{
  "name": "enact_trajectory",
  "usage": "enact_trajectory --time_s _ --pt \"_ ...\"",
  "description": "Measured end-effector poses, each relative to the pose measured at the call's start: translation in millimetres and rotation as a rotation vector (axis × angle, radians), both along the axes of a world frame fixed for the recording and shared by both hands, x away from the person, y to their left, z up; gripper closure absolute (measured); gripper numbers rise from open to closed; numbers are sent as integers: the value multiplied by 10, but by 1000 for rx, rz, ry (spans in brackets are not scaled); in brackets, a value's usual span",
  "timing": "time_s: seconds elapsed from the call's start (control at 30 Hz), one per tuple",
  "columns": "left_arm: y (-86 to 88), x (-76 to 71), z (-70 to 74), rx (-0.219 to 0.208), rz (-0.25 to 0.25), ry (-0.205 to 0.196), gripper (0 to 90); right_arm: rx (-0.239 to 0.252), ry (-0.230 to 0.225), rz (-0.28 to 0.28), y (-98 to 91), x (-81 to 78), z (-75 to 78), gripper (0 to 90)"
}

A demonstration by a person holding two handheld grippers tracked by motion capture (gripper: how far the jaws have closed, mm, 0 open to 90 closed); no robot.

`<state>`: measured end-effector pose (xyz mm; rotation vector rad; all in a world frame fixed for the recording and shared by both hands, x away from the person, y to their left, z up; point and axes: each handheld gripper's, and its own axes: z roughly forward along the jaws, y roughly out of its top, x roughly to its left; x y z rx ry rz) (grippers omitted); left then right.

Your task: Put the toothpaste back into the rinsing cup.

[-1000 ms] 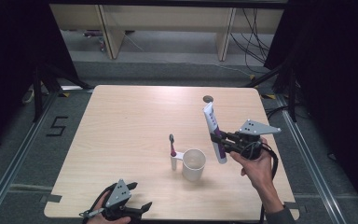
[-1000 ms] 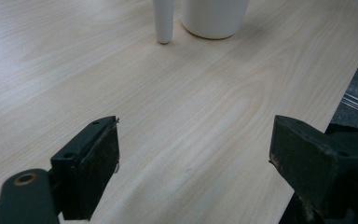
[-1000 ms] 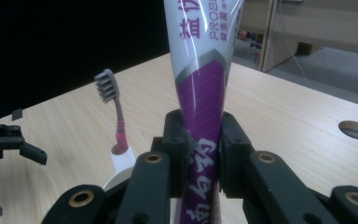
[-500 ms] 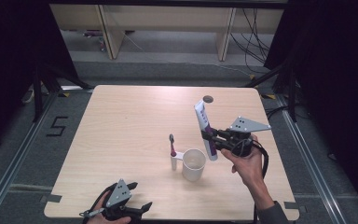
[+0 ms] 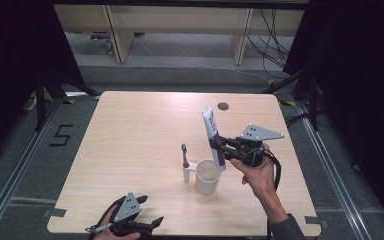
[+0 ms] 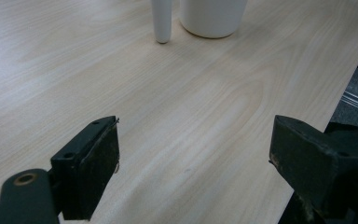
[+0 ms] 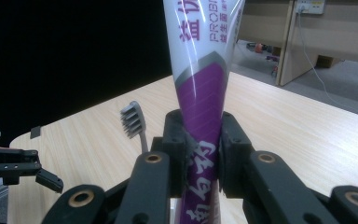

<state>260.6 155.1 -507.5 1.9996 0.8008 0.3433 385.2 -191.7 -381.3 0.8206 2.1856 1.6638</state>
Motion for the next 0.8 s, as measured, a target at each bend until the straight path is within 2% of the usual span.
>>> enact_trajectory --time_s 0.03,0.07,0.1,0.13,0.2,0.23,0.27,0.3,0.33,0.37,0.4,0.43,0.47,0.5,0.53,0.57,0.7,0.73,0.8 --pt "-1 4 4 -1 0 -1 155 17 5 12 18 4 -14 766" --pt "-4 9 -1 -8 -3 -4 155 10 5 7 24 1 -19 766" --pt "-4 0 -2 1 0 -2 155 12 29 7 52 -12 -42 766" --pt "-4 0 -2 1 0 -2 155 12 29 7 52 -12 -42 766" --pt "4 1 4 8 -2 -4 155 13 -5 14 75 13 -85 765" --pt "-2 2 3 -2 0 -2 155 15 19 19 88 5 -95 765" --pt "0 3 1 1 -3 -1 155 8 14 15 97 9 -115 765" --pt "2 -3 -2 2 -3 -1 155 17 32 17 118 2 -142 765" --pt "18 3 8 28 -8 -6 155 16 13 18 125 14 -160 765" --pt "18 3 8 28 -8 -6 155 16 13 18 125 14 -160 765" --pt "3 4 6 0 -6 -7 155 23 29 27 135 9 -169 765" --pt "3 2 7 3 -6 -5 155 23 25 25 151 6 -185 765" --pt "4 -2 4 9 -4 -4 155 18 36 31 169 -4 -207 764" --pt "6 -5 4 7 -5 -2 155 5 13 21 172 0 -218 764" --pt "6 -5 4 7 -5 -2 155 5 13 21 172 0 -218 764" --pt "3 -1 8 5 -4 -4 155 12 23 40 189 -1 -248 764" --pt "-1 -9 -1 9 -10 1 155 1 39 35 200 -19 -281 764" --pt "-4 -8 1 8 -8 1 155 -4 6 17 203 -12 -303 764" --pt "-5 -6 0 10 -11 2 155 -13 15 30 201 -11 -332 763"
